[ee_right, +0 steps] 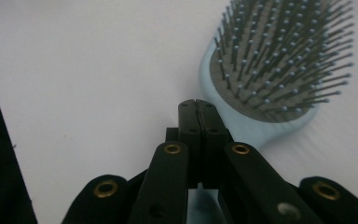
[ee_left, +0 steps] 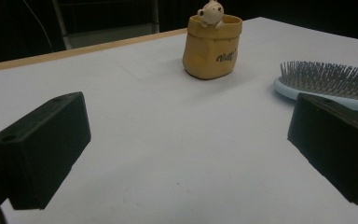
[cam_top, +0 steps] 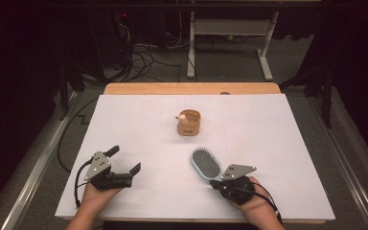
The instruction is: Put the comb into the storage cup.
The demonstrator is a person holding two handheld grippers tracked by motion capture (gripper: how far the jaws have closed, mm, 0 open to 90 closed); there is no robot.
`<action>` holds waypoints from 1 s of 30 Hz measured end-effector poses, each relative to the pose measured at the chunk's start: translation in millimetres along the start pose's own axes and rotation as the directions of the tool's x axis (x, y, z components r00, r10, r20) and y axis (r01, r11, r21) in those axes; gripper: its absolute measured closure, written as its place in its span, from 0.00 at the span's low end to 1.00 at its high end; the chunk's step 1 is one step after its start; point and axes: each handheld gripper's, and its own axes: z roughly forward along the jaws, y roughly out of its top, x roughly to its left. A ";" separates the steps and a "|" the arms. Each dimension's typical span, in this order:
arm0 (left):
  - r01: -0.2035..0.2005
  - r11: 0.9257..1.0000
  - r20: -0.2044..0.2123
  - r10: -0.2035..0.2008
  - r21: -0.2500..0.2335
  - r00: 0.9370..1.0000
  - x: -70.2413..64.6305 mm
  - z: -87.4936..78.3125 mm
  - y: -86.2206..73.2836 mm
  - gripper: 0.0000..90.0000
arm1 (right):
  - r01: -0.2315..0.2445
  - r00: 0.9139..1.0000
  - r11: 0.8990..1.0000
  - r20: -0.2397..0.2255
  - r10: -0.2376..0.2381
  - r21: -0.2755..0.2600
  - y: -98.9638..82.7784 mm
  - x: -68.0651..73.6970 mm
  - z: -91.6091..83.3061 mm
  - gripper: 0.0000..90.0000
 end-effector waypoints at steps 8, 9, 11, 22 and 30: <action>0.003 1.000 0.002 -0.003 0.000 1.000 0.0 0.2 -0.1 0.00 | -0.016 0.999 1.000 0.052 0.015 0.007 -5.1 -14.2 -9.9 1.00; 0.003 1.000 0.002 -0.003 0.000 1.000 0.0 0.2 -0.1 0.00 | -0.020 0.998 1.000 0.057 0.019 0.010 -5.5 -15.0 -10.9 1.00; 0.001 1.000 0.002 -0.001 0.001 1.000 0.0 0.3 -0.2 0.00 | -0.016 0.998 1.000 0.063 0.015 0.008 -6.1 -17.2 -12.3 1.00; 0.007 1.000 -0.008 -0.007 -0.001 1.000 0.6 0.2 0.0 0.02 | -0.071 0.997 0.991 -0.016 0.069 -0.110 -6.9 -23.6 -26.0 1.00; 0.013 1.000 -0.009 -0.013 -0.007 1.000 0.3 0.4 0.2 0.03 | -0.126 0.989 0.964 0.047 0.141 -0.234 -12.3 -34.9 -39.2 0.99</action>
